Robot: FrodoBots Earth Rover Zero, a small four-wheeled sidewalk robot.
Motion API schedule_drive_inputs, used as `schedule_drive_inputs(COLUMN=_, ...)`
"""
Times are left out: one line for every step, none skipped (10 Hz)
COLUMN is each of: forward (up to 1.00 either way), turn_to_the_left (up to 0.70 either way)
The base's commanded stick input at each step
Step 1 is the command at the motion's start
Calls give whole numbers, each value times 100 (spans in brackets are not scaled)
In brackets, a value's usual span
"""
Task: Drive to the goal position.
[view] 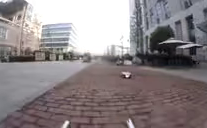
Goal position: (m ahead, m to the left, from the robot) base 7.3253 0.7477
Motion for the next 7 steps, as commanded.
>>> schedule_drive_inputs(forward=70, turn_to_the_left=-14)
schedule_drive_inputs(forward=70, turn_to_the_left=-14)
schedule_drive_inputs(forward=70, turn_to_the_left=-14)
schedule_drive_inputs(forward=70, turn_to_the_left=-14)
schedule_drive_inputs(forward=70, turn_to_the_left=-14)
schedule_drive_inputs(forward=70, turn_to_the_left=-14)
schedule_drive_inputs(forward=70, turn_to_the_left=-14)
